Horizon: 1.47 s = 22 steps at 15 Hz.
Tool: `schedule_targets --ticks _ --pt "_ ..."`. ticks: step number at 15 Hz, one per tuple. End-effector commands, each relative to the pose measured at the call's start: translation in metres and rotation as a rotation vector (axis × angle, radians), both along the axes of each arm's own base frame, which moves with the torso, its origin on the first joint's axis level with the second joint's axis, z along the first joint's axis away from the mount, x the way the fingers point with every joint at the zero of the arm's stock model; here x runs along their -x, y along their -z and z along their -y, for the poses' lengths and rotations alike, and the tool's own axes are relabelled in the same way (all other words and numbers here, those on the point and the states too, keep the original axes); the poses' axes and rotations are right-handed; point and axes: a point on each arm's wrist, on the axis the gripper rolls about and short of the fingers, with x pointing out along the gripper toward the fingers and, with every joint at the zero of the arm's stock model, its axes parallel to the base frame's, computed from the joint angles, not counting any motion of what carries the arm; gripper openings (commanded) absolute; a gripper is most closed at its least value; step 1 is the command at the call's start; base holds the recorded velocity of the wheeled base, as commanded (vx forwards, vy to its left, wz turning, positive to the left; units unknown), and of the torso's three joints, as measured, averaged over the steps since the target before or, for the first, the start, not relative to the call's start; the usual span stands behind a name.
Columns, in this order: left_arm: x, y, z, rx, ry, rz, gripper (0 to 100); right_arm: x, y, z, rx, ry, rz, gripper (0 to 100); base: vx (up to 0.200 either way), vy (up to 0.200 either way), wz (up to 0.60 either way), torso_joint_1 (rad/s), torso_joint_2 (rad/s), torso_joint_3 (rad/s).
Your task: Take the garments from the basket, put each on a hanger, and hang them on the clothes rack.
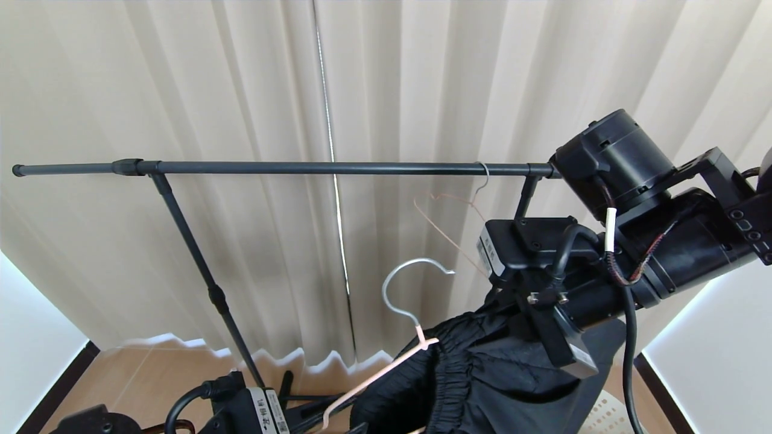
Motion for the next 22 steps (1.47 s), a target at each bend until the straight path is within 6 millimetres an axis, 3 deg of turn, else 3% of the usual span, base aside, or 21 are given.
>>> schedule_targets --ticks 1,6,10,14,19,22 --pt "0.000 0.000 0.000 0.000 -0.003 -0.002 100 0.004 -0.003 0.003 -0.005 -0.003 0.005 0 0.000 0.000 0.00 0.000 0.00 0.000" --pt "-0.001 -0.014 -0.011 0.075 -0.028 0.028 100 0.019 -0.002 0.020 -0.003 0.021 -0.004 0 0.000 0.000 0.00 0.000 0.00 0.000" --pt "-0.020 -0.028 -0.045 0.155 0.000 0.054 100 0.035 -0.006 0.046 -0.018 0.075 0.008 0 0.000 0.000 0.00 0.000 0.00 0.000" --pt "-0.021 -0.037 -0.058 0.301 0.056 -0.087 100 0.039 0.003 0.061 -0.031 0.144 -0.003 0 0.000 0.000 0.00 0.000 0.00 0.000" --pt "-0.039 -0.019 -0.054 0.250 0.013 -0.210 100 0.046 0.045 0.078 -0.161 0.259 0.095 0 0.000 0.000 0.00 0.000 0.00 0.000" --pt "-0.046 -0.009 -0.050 0.221 -0.006 -0.250 100 0.040 0.048 0.076 -0.189 0.361 0.115 0 0.000 0.000 0.00 0.000 0.00 0.000"
